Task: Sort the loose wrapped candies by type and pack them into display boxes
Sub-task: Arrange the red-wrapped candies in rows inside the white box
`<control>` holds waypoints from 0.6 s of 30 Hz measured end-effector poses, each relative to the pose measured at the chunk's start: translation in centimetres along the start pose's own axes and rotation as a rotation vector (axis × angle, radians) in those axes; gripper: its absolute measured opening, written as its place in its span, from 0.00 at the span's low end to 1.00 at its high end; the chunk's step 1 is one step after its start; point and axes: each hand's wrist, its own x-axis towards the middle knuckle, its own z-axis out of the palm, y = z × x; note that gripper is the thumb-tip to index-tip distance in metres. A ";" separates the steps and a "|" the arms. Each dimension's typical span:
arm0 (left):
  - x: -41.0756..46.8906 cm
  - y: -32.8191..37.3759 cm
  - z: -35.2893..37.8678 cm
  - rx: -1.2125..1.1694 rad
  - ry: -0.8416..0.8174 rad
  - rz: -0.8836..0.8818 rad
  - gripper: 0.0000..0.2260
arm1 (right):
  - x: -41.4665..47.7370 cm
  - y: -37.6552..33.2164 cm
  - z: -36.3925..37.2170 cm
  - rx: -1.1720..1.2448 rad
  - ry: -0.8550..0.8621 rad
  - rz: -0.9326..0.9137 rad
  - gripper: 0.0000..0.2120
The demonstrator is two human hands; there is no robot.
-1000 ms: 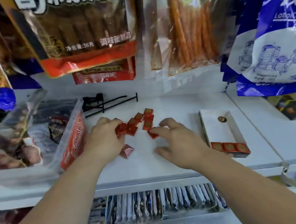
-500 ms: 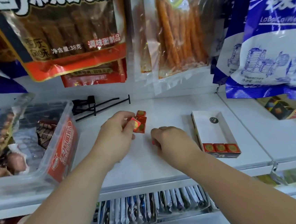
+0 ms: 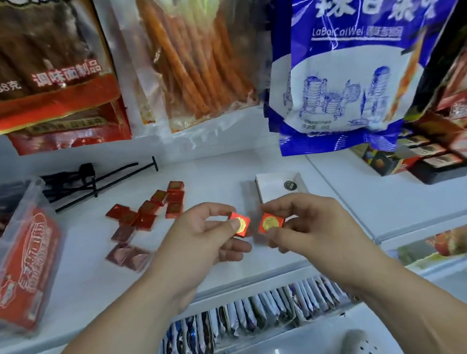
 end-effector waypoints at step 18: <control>3.2 -1.1 2.0 -0.079 -0.071 -0.039 0.20 | 3.1 2.5 -3.1 -0.158 -0.017 -0.028 0.16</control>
